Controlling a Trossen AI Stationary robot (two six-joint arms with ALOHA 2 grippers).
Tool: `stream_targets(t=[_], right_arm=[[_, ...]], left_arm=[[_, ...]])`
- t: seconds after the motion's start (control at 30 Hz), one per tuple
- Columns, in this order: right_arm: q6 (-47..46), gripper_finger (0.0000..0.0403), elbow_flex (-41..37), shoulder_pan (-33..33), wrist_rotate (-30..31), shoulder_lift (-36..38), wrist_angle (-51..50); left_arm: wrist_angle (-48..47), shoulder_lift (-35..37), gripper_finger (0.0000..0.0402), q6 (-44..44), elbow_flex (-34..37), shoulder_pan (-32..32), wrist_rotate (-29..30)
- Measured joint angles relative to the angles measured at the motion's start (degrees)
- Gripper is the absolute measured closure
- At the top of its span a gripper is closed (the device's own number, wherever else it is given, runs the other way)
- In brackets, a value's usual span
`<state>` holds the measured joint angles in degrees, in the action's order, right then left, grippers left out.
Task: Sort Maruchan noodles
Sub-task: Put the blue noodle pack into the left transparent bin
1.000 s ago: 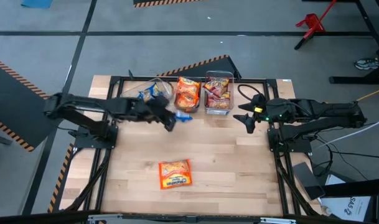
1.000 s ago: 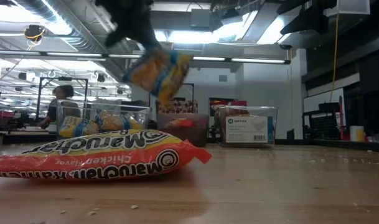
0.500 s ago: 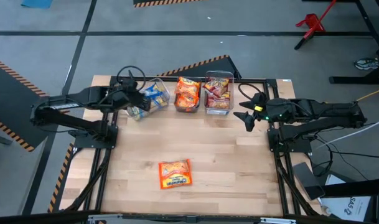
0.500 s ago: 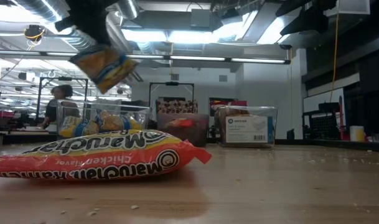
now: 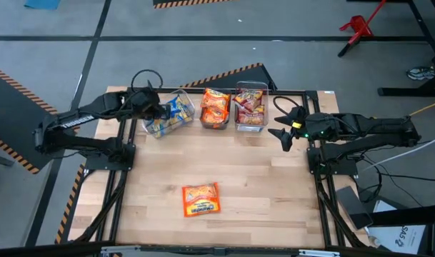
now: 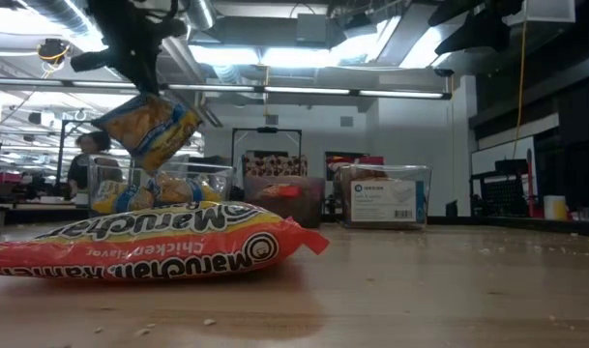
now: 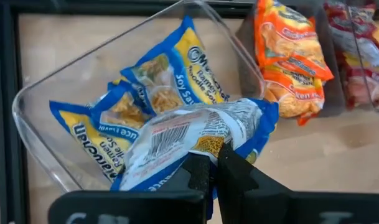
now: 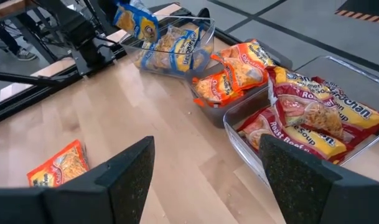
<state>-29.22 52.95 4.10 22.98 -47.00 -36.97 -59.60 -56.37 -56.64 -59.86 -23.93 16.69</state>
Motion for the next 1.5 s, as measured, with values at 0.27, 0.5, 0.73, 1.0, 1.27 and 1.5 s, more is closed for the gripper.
stream_targets(t=[0.27,0.5,0.73,1.0,1.27,1.5], right_arm=[[1.99,0.0125,0.00,0.00,-0.02,0.00,-0.02],[2.74,0.0125,0.00,0.00,-0.04,0.00,-0.02],[2.76,0.0125,0.00,0.00,-0.59,0.00,-0.11],[4.01,0.0125,-0.01,0.00,-0.64,0.00,-0.56],[4.22,0.0125,-0.07,0.00,-0.66,0.00,-0.80],[5.38,0.0125,-0.11,0.00,-0.59,0.01,-0.94]], left_arm=[[-1.47,1.34,0.0399,1.70,0.03,-14.91,-13.82],[0.63,1.34,0.0399,1.68,3.44,-25.01,-25.43],[6.20,1.30,0.0399,-2.75,10.74,-27.72,-37.41],[9.90,1.32,0.0399,-3.26,10.64,-28.75,-35.79],[10.04,3.45,0.0399,-5.79,9.73,-29.22,-43.90],[10.14,8.25,0.0399,-13.71,7.37,-28.83,-38.05]])
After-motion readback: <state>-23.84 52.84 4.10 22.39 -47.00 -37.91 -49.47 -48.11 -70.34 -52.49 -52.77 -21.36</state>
